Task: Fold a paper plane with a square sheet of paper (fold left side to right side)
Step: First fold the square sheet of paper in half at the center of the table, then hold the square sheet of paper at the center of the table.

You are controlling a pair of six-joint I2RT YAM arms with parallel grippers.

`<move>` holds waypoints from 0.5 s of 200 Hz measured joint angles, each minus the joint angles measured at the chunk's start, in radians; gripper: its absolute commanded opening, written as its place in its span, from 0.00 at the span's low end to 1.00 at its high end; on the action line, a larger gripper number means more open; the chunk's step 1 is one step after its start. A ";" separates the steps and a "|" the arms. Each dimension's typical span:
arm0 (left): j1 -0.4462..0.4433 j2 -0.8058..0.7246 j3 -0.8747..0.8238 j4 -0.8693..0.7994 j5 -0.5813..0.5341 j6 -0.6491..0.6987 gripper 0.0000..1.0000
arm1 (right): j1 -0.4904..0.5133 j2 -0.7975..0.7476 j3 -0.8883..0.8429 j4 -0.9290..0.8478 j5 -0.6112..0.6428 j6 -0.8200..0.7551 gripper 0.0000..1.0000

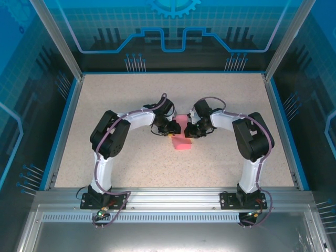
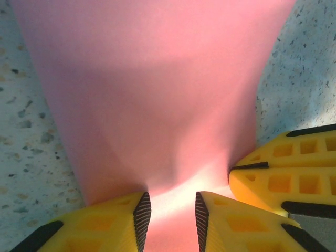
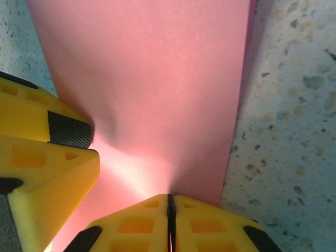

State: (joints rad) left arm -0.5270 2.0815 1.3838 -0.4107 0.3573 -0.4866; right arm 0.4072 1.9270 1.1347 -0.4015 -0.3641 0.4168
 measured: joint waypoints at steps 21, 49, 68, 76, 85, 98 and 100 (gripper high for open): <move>0.012 -0.019 -0.027 0.013 -0.001 0.008 0.34 | 0.000 0.005 0.004 0.001 -0.008 -0.002 0.10; 0.050 -0.053 -0.063 0.002 -0.013 0.023 0.34 | 0.000 0.005 0.005 0.001 -0.011 -0.006 0.10; 0.076 -0.073 -0.073 -0.004 -0.020 0.024 0.33 | 0.000 0.005 0.005 0.001 -0.011 -0.007 0.10; 0.083 -0.086 -0.079 0.001 -0.019 0.023 0.33 | 0.000 0.005 0.005 0.001 -0.011 -0.007 0.10; 0.084 -0.103 -0.084 0.010 -0.014 0.023 0.33 | 0.000 0.005 0.005 0.001 -0.011 -0.007 0.10; 0.074 -0.122 -0.087 0.030 0.005 0.022 0.33 | 0.000 0.006 0.005 0.001 -0.011 -0.007 0.10; 0.072 -0.124 -0.087 0.034 0.008 0.022 0.33 | 0.000 0.006 0.005 0.001 -0.011 -0.007 0.10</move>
State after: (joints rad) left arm -0.4545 1.9572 1.2964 -0.3763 0.3653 -0.4648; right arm 0.4076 1.9331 1.1393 -0.4004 -0.3756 0.4099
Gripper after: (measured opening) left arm 0.332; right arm 0.098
